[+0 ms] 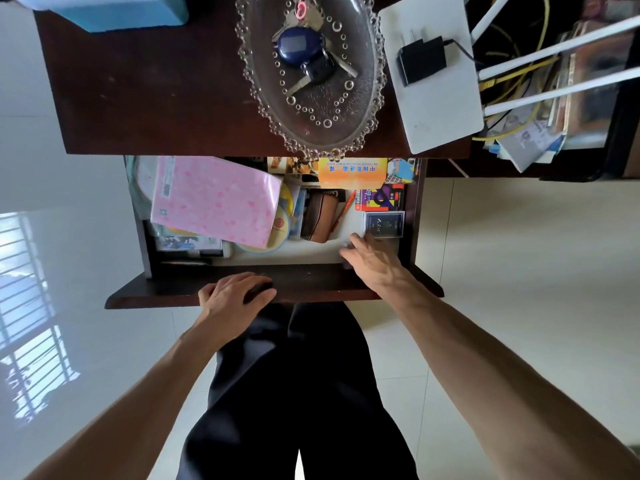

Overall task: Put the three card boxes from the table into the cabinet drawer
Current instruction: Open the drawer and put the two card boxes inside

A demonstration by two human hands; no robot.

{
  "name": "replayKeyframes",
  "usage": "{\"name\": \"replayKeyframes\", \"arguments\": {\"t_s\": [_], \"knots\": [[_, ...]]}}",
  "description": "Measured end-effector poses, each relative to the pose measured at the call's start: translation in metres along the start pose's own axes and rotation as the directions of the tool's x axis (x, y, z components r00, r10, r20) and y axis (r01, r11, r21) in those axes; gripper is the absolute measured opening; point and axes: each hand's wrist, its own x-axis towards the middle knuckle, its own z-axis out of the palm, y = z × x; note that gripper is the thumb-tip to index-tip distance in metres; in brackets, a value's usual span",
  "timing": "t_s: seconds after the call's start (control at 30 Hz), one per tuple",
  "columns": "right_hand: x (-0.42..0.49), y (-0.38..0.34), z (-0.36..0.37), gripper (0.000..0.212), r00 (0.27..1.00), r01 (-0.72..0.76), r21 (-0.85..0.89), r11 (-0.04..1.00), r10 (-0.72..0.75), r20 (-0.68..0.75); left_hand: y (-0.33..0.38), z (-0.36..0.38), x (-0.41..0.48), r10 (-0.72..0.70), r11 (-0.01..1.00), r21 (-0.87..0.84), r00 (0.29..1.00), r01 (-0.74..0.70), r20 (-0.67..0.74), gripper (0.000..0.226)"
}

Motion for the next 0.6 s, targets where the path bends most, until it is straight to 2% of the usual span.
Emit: {"name": "replayKeyframes", "arguments": {"t_s": [0.1,0.23,0.4,0.47,0.53,0.6], "knots": [[-0.0009,-0.0013,0.0032,0.034,0.999,-0.02,0.033,0.999,0.019,0.026,-0.0013,0.0017,0.0004,0.008,1.0,-0.008,1.0,-0.008,-0.005,0.051],[-0.0001,0.0016,0.0008,0.028,0.989,-0.146,-0.011,0.989,0.146,0.039,-0.0052,0.0019,-0.0006,0.032,1.0,-0.002,0.999,-0.032,0.005,0.063],[0.0002,0.0028,-0.0033,0.024,0.981,-0.15,-0.117,0.982,0.163,0.102,-0.0057,0.0028,0.0005,0.022,1.0,-0.019,1.0,-0.022,-0.002,0.069],[0.0,0.0021,-0.002,0.023,0.98,-0.198,-0.047,0.979,0.199,0.019,-0.0058,0.0033,0.0007,0.018,1.0,-0.024,1.0,-0.018,-0.005,0.068],[-0.0014,0.0002,0.0004,0.039,0.951,-0.279,0.098,0.955,0.289,-0.11,-0.0056,0.0037,0.0013,0.017,1.0,-0.021,1.0,-0.017,-0.005,0.066],[-0.0016,-0.0012,0.0017,0.057,0.904,-0.356,0.276,0.893,0.404,-0.141,-0.0055,0.0041,0.0015,0.017,1.0,-0.018,1.0,-0.017,-0.007,0.065]]}}
